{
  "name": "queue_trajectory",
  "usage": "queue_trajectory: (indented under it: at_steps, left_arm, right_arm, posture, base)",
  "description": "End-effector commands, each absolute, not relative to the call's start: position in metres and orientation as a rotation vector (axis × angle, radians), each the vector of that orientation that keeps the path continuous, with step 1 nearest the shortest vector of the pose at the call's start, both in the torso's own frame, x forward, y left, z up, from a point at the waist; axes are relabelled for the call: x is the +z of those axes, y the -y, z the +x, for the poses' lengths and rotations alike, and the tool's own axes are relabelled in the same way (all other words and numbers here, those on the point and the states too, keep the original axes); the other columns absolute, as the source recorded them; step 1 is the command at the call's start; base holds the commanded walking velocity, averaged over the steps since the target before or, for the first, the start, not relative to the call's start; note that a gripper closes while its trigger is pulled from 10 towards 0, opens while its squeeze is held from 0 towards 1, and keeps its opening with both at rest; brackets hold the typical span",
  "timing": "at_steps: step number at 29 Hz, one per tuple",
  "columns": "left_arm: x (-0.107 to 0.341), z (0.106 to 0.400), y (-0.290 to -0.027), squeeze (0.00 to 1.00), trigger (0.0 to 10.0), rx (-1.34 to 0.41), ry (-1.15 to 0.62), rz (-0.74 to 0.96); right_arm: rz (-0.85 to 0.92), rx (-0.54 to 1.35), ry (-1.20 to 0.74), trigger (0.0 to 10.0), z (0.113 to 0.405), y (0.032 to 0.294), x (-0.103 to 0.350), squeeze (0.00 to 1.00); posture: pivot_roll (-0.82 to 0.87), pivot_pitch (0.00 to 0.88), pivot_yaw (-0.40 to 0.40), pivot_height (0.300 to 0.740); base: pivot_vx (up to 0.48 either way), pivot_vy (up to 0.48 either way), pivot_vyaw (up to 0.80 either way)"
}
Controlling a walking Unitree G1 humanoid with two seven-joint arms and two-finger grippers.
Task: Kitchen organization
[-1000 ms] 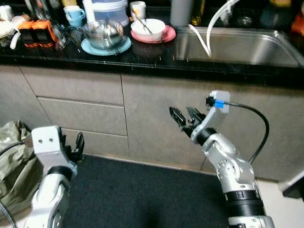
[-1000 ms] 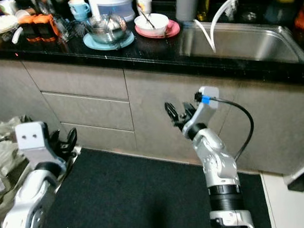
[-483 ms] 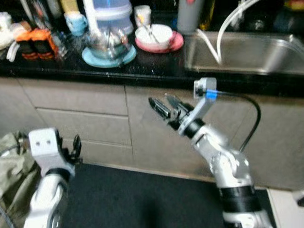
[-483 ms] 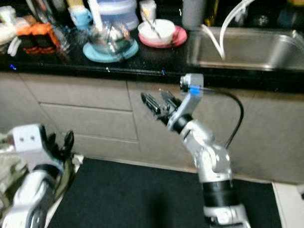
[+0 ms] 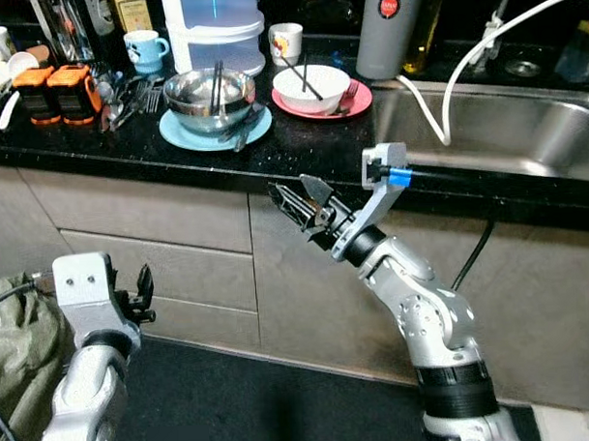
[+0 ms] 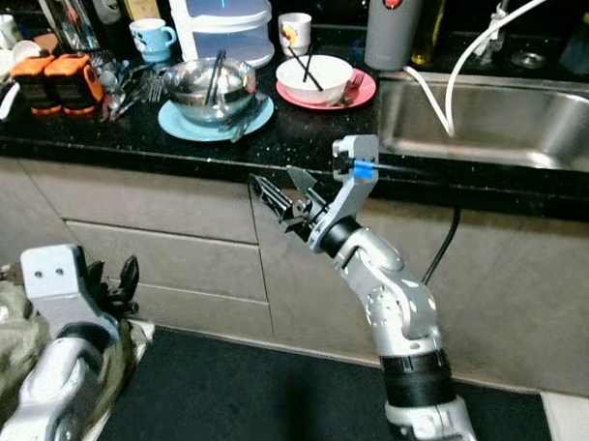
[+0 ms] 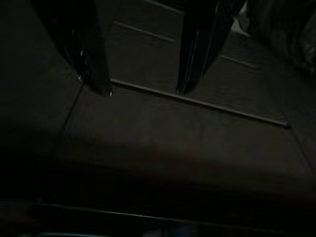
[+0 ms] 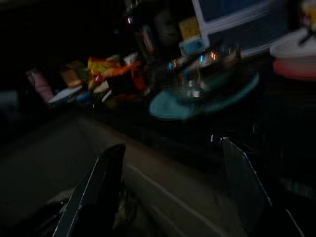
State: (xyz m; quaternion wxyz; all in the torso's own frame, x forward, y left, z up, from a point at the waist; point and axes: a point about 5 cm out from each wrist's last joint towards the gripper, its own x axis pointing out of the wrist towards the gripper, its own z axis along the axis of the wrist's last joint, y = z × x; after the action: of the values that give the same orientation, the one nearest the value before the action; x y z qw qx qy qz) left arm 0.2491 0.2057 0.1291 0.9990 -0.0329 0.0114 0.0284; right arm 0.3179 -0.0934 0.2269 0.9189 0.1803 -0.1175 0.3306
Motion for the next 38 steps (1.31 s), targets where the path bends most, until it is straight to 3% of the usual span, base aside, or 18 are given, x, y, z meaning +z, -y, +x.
queue_trajectory:
  at_steps: [1,23,28,38]
  left_arm:
    - [0.128,0.247,-0.210,0.00,10.0,0.070,-0.033,-0.046]
    - [0.126,0.236,-0.218,0.00,10.0,0.055,-0.048,-0.013]
    - [0.132,0.223,-0.198,0.00,10.0,-0.097,-0.034,0.023]
    - [0.134,0.176,-0.129,0.00,10.0,-0.528,-0.145,-0.053]
  right_arm:
    - [0.372,0.705,0.223,10.0,0.316,0.086,0.226,0.00]
    - [0.344,0.651,0.253,10.0,0.323,0.092,0.233,0.00]
    - [0.325,0.613,0.285,10.0,0.330,0.099,0.243,0.00]
    - [0.319,0.571,0.366,10.0,0.343,0.105,0.270,0.00]
  posture:
    - [0.09,0.027,0.013,0.740]
    - [0.09,0.032,0.013,0.740]
    - [0.09,0.035,0.010,0.740]
    - [0.11,0.041,0.000,0.740]
  base:
    - [0.371,0.000,0.00]
    - [0.374,0.000,0.00]
    - [0.373,0.000,0.00]
    - [0.161,0.000,0.00]
